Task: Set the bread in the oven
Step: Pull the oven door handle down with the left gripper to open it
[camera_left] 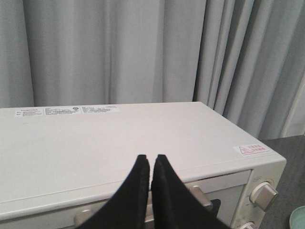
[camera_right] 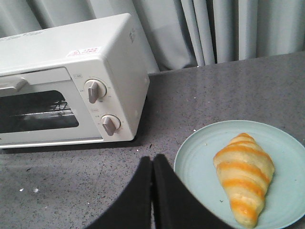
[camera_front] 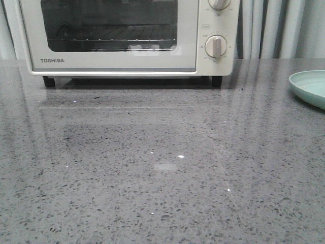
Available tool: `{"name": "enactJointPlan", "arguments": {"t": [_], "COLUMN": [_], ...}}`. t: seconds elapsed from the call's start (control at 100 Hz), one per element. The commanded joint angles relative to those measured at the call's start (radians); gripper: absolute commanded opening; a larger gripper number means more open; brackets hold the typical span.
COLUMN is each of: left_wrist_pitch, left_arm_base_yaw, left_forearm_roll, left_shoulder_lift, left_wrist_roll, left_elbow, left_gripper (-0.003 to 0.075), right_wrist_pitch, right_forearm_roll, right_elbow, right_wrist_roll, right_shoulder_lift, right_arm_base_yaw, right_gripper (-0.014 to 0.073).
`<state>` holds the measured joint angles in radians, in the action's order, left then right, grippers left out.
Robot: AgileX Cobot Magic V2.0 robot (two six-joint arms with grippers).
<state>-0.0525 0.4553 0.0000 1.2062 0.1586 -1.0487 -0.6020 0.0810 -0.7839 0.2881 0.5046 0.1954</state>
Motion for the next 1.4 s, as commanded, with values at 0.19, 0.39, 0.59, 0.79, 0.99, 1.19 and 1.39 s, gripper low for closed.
{"name": "enactJointPlan", "arguments": {"t": [0.19,0.39,0.59,0.79,0.99,1.19,1.39], "left_wrist_pitch": [-0.039,-0.057,-0.09,-0.119,-0.13,-0.083,0.006], "left_arm_base_yaw": [0.009,0.009,0.009,0.009,0.009,-0.002,-0.026], "left_forearm_roll": [0.0,-0.007,-0.007,-0.007,-0.007,-0.007,-0.011], "left_shoulder_lift": [0.088,0.136,0.17,0.204,0.232,0.234,0.234], "left_wrist_roll": [0.009,0.009,0.009,0.009,0.009,0.009,0.009], "left_elbow": [-0.094,-0.094,-0.094,-0.094,-0.098,-0.098,-0.096], "left_gripper": [-0.0021,-0.0021,-0.0021,-0.0021,-0.0021,-0.0021,-0.0021], "right_wrist_pitch": [0.058,0.058,0.058,0.058,0.058,0.058,0.058], "right_forearm_roll": [0.017,0.017,0.017,0.017,0.017,0.017,0.017], "right_elbow": [-0.033,-0.033,-0.033,-0.033,-0.033,-0.033,-0.033], "right_wrist_roll": [-0.008,-0.008,-0.008,-0.008,-0.008,-0.008,-0.008], "right_shoulder_lift": [0.012,0.012,0.012,0.012,0.012,0.012,0.012], "right_arm_base_yaw": [-0.001,-0.001,-0.001,-0.001,-0.001,-0.001,-0.001], "right_gripper": [-0.0075,-0.0075,-0.0075,-0.0075,-0.0075,-0.0075,-0.0075]}}
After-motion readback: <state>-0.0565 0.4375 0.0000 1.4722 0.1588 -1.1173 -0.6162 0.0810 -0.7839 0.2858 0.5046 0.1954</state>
